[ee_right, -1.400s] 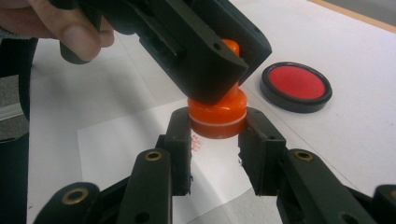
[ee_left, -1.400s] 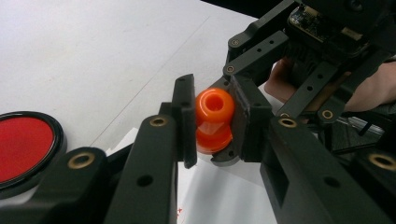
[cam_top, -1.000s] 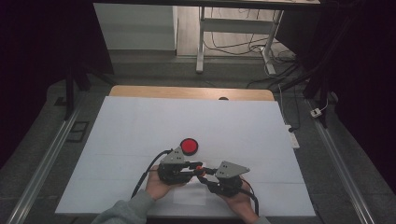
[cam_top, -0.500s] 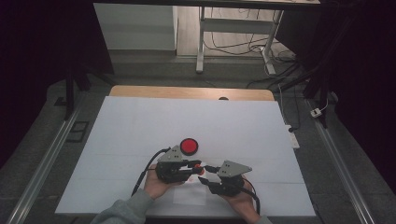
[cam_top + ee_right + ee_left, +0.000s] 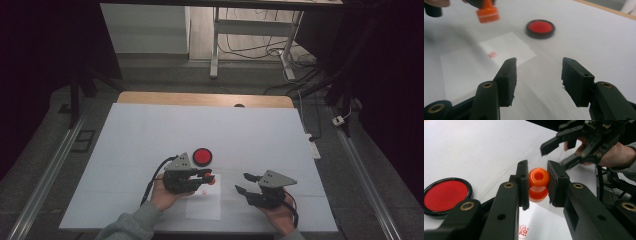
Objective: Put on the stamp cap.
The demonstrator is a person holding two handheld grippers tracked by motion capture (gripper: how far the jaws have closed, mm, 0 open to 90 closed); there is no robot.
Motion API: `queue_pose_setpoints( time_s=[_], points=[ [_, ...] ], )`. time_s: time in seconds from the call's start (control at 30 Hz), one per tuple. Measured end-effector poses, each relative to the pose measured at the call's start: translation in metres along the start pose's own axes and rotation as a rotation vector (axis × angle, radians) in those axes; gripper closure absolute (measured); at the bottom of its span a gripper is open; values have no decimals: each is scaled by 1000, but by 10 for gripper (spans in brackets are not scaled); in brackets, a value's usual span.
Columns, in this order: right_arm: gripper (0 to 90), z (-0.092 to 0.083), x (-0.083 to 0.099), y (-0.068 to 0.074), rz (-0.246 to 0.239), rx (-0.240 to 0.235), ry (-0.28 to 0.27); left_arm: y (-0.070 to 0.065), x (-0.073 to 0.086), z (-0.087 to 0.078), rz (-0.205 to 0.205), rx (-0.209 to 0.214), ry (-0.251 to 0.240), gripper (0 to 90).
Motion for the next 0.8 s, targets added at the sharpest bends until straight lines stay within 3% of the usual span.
queue_pose_setpoints(
  time_s=[0.27,0.47,0.8],
  points=[
    [440,-33,6,-26,26,71,-1,5,-2,-8,-18,-8,2,723],
    [442,-56,14,-41,38,115,16,10,-6,-16,-7,-34,1,723],
    [443,-65,19,-52,45,147,20,19,-13,-27,1,-66,-15,723]
  ],
)
Point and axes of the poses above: each handheld gripper's, and its own axes: z roughly forward along the jaws, x roughly out of its underside, y roughly to its left, the point moved 6 cm from there along z, roughly forward along the jaws, and after that the axes turned 12 degrees about -y, right-handed, at the moved point
